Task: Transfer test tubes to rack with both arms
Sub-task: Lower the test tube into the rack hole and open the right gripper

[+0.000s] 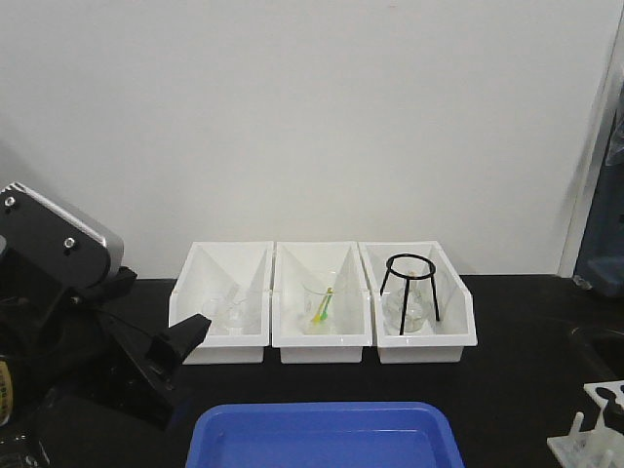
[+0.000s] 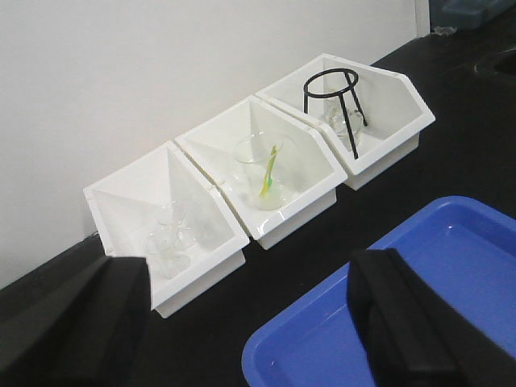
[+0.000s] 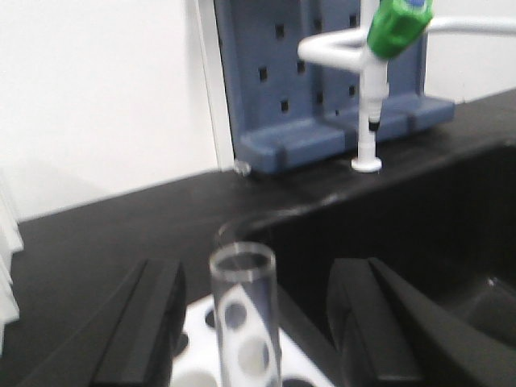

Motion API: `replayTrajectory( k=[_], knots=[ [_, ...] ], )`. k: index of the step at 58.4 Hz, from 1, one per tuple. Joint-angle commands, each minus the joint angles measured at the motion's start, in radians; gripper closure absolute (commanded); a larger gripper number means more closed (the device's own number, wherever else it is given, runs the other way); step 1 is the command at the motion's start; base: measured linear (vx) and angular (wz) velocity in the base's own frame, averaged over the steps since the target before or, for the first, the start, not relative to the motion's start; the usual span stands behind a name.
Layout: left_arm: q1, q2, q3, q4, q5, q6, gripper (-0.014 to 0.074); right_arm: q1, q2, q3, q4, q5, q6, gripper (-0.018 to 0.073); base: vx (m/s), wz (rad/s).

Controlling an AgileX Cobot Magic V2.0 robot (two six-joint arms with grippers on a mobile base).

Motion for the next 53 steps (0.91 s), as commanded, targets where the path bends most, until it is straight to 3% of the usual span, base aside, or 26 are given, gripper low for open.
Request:
replayTrajectory(
  k=[1,18,28,37,45,53],
  knots=[
    [-0.006,-0.024,-0.031,0.023,-0.051,-0.003,0.0004,-0.007,-0.082,-0.021,-0.024,-0.092,-0.008,0.0097,0.00,0.00],
    [-0.006,-0.024,-0.031,0.022,-0.042,-0.004,0.0004,-0.007,-0.318,-0.022,-0.070,-0.035,-0.023,0.0098,0.00,0.00],
    [-0.006,-0.024,-0.031,0.022,-0.031,-0.004,0.0004,-0.007,-0.514,-0.033,-0.221,0.114,-0.038,0.0101,0.00,0.00],
    [-0.006,-0.024,-0.031,0.022,0.014,-0.004,0.0004,-0.007,-0.685,-0.140,-0.381,0.565,0.023,0.0132,0.00,0.00],
    [-0.006,-0.024,-0.031,0.014,0.090,-0.004,0.0004,-0.005,-0.784,-0.273,-0.538,0.961,0.185,0.0189,0.00,0.00],
    [-0.009,-0.024,-0.031,-0.007,0.155,-0.002,0.0004,0.038,-0.842,-0.354,-0.606,1.158,0.250,0.0277,0.00,0.00]
  ],
)
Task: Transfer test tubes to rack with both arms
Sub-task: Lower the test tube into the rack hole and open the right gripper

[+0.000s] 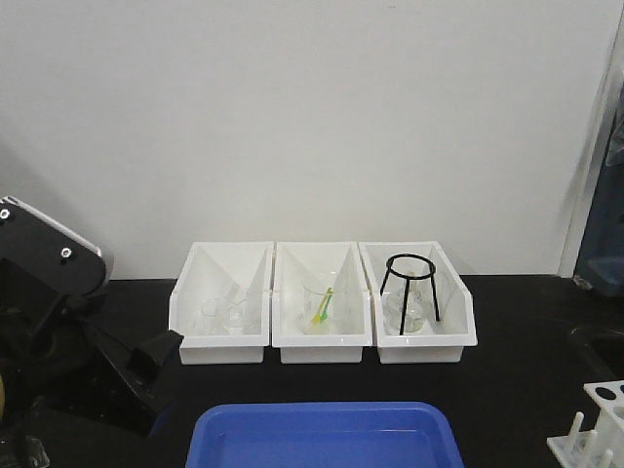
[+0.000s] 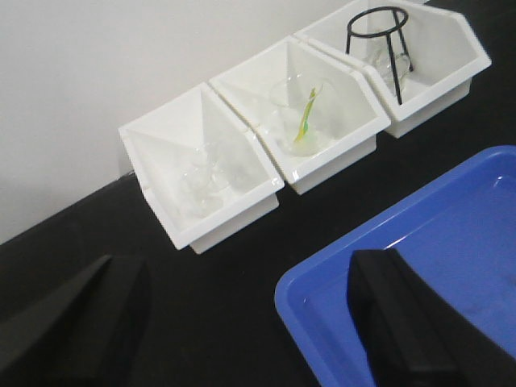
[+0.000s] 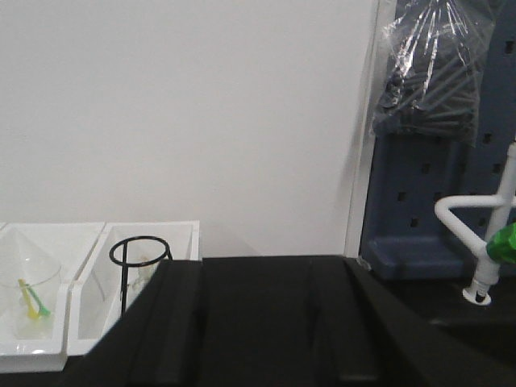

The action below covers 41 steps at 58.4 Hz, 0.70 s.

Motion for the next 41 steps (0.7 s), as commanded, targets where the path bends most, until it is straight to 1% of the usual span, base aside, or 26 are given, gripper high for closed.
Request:
replayTrajectory(
  k=[1,4,8,13,18,23,26,32,41],
  knots=[
    [-0.008,-0.024,-0.031,-0.005,0.002,-0.001,0.0006,0.030,-0.037,-0.070,-0.047,0.056,0.030,0.0288,0.00,0.00],
    [-0.008,-0.024,-0.031,-0.037,0.015,0.007,0.0015,0.066,-0.055,-0.075,-0.048,0.081,0.028,0.0340,0.00,0.00],
    [-0.008,-0.024,-0.031,-0.095,0.019,0.052,0.0057,0.119,-0.076,-0.073,-0.047,0.108,0.028,0.0412,0.00,0.00],
    [-0.008,-0.024,-0.031,-0.171,0.020,0.118,0.0173,0.188,-0.088,-0.073,-0.046,0.145,0.027,0.0499,0.00,0.00],
    [-0.008,-0.024,-0.031,-0.244,0.020,0.182,0.0367,0.258,-0.088,-0.073,-0.046,0.177,0.027,0.0573,0.00,0.00],
    [-0.008,-0.024,-0.031,-0.294,0.020,0.231,0.0619,0.322,-0.088,-0.073,-0.047,0.192,0.026,0.0572,0.00,0.00],
    [-0.008,-0.024,-0.031,-0.300,0.015,0.235,0.0620,0.356,-0.088,-0.073,-0.047,0.187,0.026,0.0571,0.00,0.00],
    [-0.008,-0.025,-0.031,-0.300,-0.007,0.232,0.0619,0.392,-0.088,-0.073,-0.044,0.167,0.030,0.0569,0.00,0.00],
    [-0.008,-0.024,-0.031,-0.299,0.002,0.232,0.0618,0.399,-0.088,-0.073,-0.044,0.173,0.030,0.0570,0.00,0.00]
  ],
)
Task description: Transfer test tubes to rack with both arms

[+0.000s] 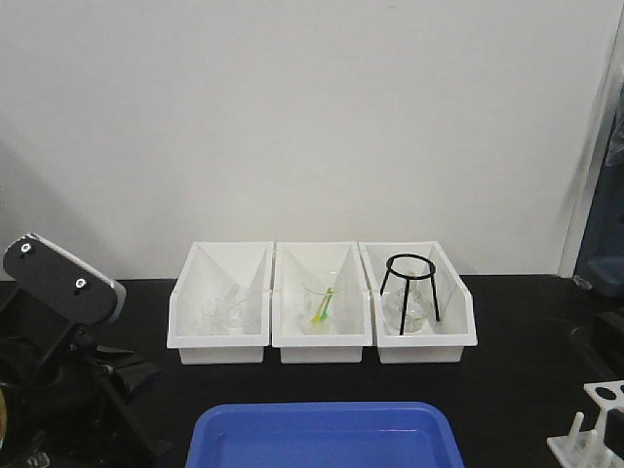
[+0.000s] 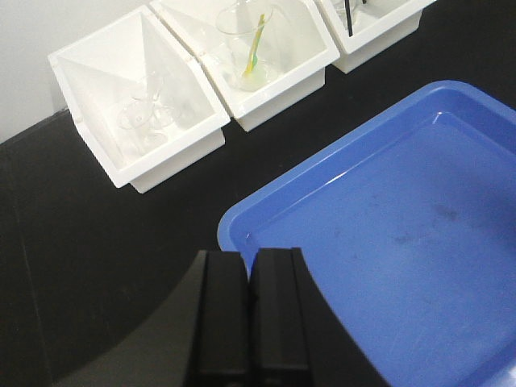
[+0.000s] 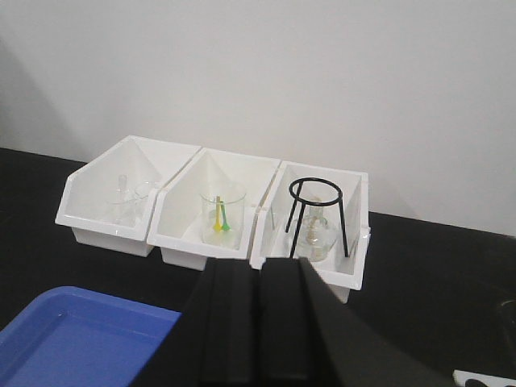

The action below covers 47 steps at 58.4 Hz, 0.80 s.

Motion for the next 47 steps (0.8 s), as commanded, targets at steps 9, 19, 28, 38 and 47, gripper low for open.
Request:
replayTrajectory(
  k=[9,19,28,38,47],
  knots=[
    [-0.007,-0.024,-0.031,0.015,-0.060,-0.001,0.0618,0.002,-0.002,-0.037,-0.011,-0.083,-0.001,0.0570,0.00,0.00],
    [-0.007,-0.024,-0.031,0.015,-0.061,-0.001,0.0617,0.001,-0.002,-0.037,-0.011,-0.083,-0.001,0.0567,0.00,0.00],
    [-0.007,-0.024,-0.031,0.034,-0.062,0.003,0.0617,0.001,-0.002,-0.037,-0.011,-0.083,-0.001,0.0566,0.00,0.00],
    [0.082,-0.071,-0.031,-0.004,-0.067,0.004,0.0617,0.001,-0.002,-0.037,-0.011,-0.083,-0.001,0.0566,0.00,0.00],
    [0.256,-0.197,-0.011,-0.120,-0.088,0.155,0.0617,0.001,-0.002,-0.037,-0.011,-0.083,-0.001,0.0566,0.00,0.00]
  ],
)
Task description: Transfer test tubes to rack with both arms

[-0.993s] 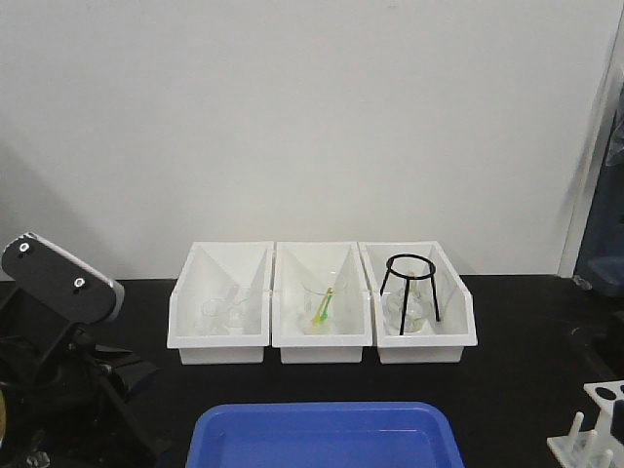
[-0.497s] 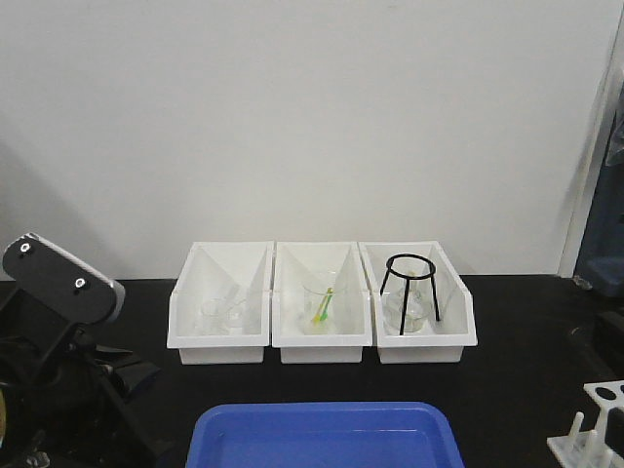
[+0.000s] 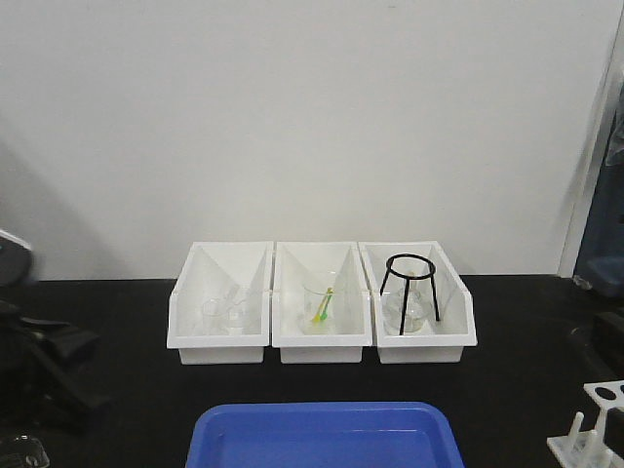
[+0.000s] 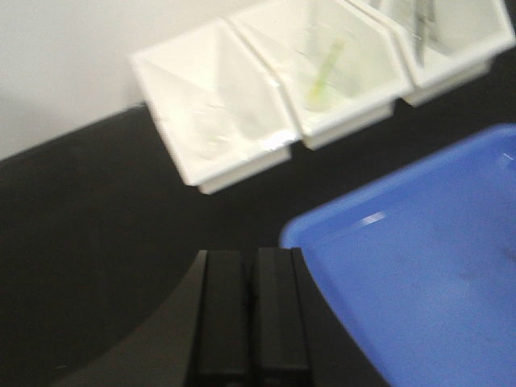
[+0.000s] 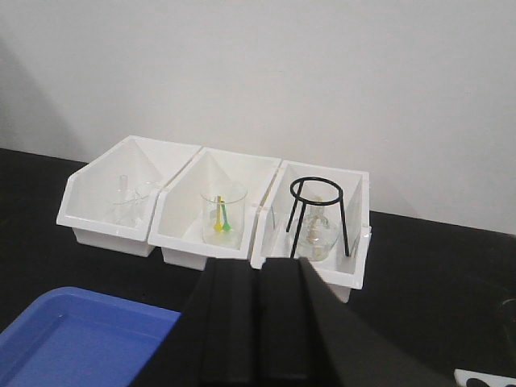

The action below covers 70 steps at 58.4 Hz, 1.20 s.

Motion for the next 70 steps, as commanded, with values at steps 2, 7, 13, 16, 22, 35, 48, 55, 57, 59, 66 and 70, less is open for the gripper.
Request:
replayTrajectory(
  k=[2,7,13,16,22,35,48,55,57,59,66,70],
  knots=[
    [0.109,-0.125,0.008,-0.080,-0.111,0.153,0.0617,0.000,-0.001,-0.037,-0.011,-0.083,-0.005,0.0566,0.00,0.00],
    [0.200,-0.244,0.087,-0.182,-0.178,0.285,0.0617,0.000,-0.001,-0.037,-0.011,-0.083,-0.005,0.0566,0.00,0.00],
    [0.299,-0.422,0.235,-0.273,-0.238,0.361,0.0617,0.000,-0.001,-0.037,-0.011,-0.083,-0.005,0.0566,0.00,0.00],
    [0.337,-0.526,0.331,-0.306,-0.257,0.361,0.0617,0.000,-0.001,-0.037,-0.011,-0.083,-0.005,0.0566,0.00,0.00],
    [0.378,-0.713,0.517,-0.359,-0.290,0.361,0.0617,0.000,-0.001,-0.037,-0.011,-0.083,-0.005,0.0566,0.00,0.00],
    [0.392,-1.060,0.870,-0.343,-0.327,0.318,0.0617,0.000,-0.001,-0.037,-0.011,-0.085,-0.005,0.0567,0.00,0.00],
    [0.396,-1.034,1.018,-0.400,-0.521,0.288,0.0617,0.000,0.002,-0.035,-0.011,-0.078,-0.005,0.0567,0.00,0.01],
    [0.396,-1.039,1.010,-0.431,-0.538,0.288,0.0617,0.000,0.002,-0.035,-0.011,-0.075,-0.005,0.0567,0.00,0.00],
    [0.396,-1.041,1.010,-0.431,-0.538,0.288,0.0617,0.000,0.002,-0.035,-0.011,-0.072,-0.005,0.0567,0.00,0.00],
    [0.396,-1.040,1.010,-0.431,-0.536,0.288,0.0617,0.000,0.002,-0.035,-0.011,-0.071,-0.005,0.0567,0.00,0.00],
    [0.396,-1.040,1.010,-0.431,-0.530,0.288,0.0617,0.000,0.002,-0.035,-0.011,-0.070,-0.005,0.0567,0.00,0.00],
    [0.396,-1.040,1.010,-0.431,-0.530,0.288,0.0617,0.000,0.002,-0.035,-0.011,-0.070,-0.005,0.0567,0.00,0.00]
  ],
)
